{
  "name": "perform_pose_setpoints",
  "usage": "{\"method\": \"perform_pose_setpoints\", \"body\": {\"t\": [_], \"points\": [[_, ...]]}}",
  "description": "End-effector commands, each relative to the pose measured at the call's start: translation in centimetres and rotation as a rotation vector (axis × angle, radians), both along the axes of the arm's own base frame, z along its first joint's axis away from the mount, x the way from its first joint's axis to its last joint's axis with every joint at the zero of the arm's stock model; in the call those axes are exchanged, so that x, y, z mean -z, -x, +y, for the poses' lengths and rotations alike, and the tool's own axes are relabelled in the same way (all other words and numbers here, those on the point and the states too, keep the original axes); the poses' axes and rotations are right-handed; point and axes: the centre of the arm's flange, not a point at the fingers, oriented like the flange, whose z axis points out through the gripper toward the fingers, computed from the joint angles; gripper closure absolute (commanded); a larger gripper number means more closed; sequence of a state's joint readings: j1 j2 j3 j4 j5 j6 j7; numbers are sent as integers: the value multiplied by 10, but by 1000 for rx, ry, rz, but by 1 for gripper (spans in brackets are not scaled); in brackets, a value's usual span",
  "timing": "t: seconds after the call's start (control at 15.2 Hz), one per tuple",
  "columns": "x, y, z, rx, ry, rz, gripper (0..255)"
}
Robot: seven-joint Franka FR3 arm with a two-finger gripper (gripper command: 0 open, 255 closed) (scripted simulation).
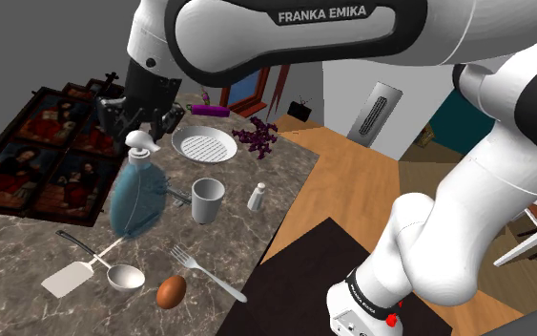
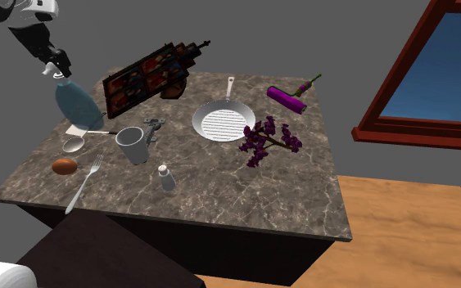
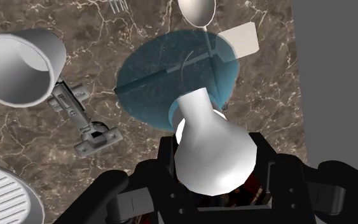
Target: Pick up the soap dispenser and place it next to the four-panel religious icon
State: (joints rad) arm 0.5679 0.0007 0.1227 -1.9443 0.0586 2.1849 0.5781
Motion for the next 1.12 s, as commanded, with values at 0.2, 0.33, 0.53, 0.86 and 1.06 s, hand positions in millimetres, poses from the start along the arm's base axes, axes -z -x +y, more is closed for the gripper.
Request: {"method": "perform_pose_setpoints", "body": {"t": [0.2, 0.33, 0.53, 0.86, 1.06], "points": [[27, 0, 0, 0, -1, -1, 255], [37, 0, 0, 0, -1, -1, 255], [53, 0, 0, 0, -1, -1, 255], [79, 0, 0, 0, -1, -1, 255], [86, 0, 0, 0, -1, -1, 255]]}}
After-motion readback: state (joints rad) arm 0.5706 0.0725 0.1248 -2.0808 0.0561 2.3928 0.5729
